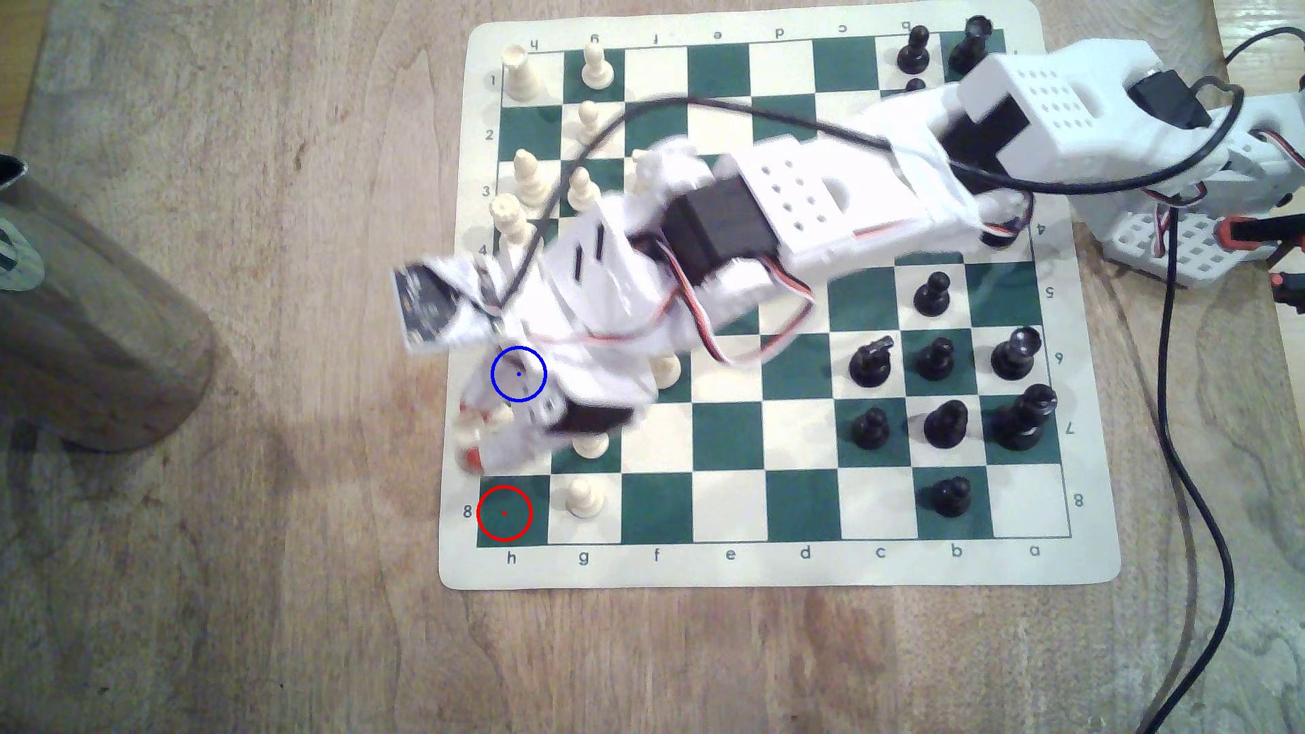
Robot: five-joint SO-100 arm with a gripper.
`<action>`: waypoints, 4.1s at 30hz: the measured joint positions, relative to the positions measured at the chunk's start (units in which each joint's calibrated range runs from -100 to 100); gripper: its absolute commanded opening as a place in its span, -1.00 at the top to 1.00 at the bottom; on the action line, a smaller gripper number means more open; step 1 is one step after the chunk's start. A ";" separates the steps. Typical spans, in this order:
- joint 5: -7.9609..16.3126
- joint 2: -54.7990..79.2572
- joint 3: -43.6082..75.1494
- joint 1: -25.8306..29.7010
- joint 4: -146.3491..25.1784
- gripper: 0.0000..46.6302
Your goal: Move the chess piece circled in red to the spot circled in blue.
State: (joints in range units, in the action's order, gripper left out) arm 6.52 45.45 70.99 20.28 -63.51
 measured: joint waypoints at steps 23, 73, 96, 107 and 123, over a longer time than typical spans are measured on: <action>-1.56 5.19 0.54 -4.72 -4.14 0.98; -3.76 5.28 -16.90 -6.05 6.29 0.68; -4.74 1.76 -22.50 -6.78 6.06 0.29; -4.40 -17.60 -36.06 -6.78 5.26 0.43; -5.71 -92.00 -106.91 -20.35 23.59 0.99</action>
State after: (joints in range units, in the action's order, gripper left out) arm 0.81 -46.54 -35.92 -0.07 -39.92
